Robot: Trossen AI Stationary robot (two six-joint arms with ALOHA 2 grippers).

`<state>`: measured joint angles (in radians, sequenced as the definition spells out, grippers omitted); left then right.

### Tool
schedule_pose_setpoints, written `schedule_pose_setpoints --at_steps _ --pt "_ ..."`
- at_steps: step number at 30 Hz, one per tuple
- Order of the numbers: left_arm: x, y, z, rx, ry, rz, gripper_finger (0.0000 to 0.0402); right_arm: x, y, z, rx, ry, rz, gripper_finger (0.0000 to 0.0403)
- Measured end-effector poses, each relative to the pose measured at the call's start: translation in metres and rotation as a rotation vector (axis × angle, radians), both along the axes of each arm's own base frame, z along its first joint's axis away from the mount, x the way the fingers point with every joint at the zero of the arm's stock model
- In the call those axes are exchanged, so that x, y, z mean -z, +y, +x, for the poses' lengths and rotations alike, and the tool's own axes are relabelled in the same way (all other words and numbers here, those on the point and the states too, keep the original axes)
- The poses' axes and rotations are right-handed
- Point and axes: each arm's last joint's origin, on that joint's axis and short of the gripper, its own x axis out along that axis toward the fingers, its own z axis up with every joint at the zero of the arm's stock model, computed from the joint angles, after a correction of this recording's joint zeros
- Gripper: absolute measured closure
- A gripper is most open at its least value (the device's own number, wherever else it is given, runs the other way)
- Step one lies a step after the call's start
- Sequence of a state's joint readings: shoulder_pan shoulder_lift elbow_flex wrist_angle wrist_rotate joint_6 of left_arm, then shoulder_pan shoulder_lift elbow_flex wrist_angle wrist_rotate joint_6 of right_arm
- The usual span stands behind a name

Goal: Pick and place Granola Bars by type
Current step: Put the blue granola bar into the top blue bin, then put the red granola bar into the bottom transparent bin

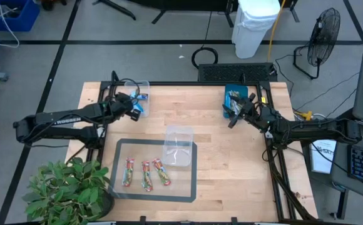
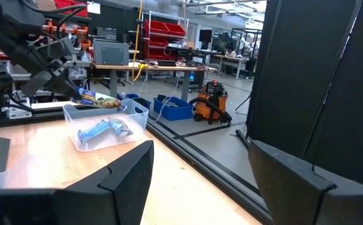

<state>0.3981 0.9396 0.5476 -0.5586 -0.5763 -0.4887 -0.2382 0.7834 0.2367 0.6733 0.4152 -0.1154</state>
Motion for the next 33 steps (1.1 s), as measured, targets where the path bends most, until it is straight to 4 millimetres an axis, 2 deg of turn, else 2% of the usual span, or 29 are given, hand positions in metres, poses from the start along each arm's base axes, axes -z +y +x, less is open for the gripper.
schedule_pose_setpoints --at_steps 6,14,20,26,31,33 --pt "-0.001 0.0 0.004 0.012 -0.05 -0.023 0.0361 0.002 0.0 0.0 0.0 0.015 0.005 0.0152" --pt "-0.001 0.0 0.004 0.055 -0.044 -0.032 0.026 0.003 0.0 0.0 0.0 0.013 0.024 0.0152" --pt "0.001 -0.011 0.012 0.371 -0.122 -0.267 0.0204 0.003 0.0 0.0 0.0 0.014 0.023 0.0152" --pt "-0.007 -0.03 0.016 0.624 -0.282 -0.537 0.0205 0.003 0.0 0.0 0.001 0.015 0.021 0.0152" --pt "-0.024 -0.054 0.021 0.843 -0.337 -0.61 0.0218 0.003 0.0 0.0 0.001 0.016 0.021 0.0152" --pt "-0.028 -0.065 0.023 0.876 -0.309 -0.607 0.0222 0.003 0.0 0.0 0.001 0.016 0.021 0.0152"
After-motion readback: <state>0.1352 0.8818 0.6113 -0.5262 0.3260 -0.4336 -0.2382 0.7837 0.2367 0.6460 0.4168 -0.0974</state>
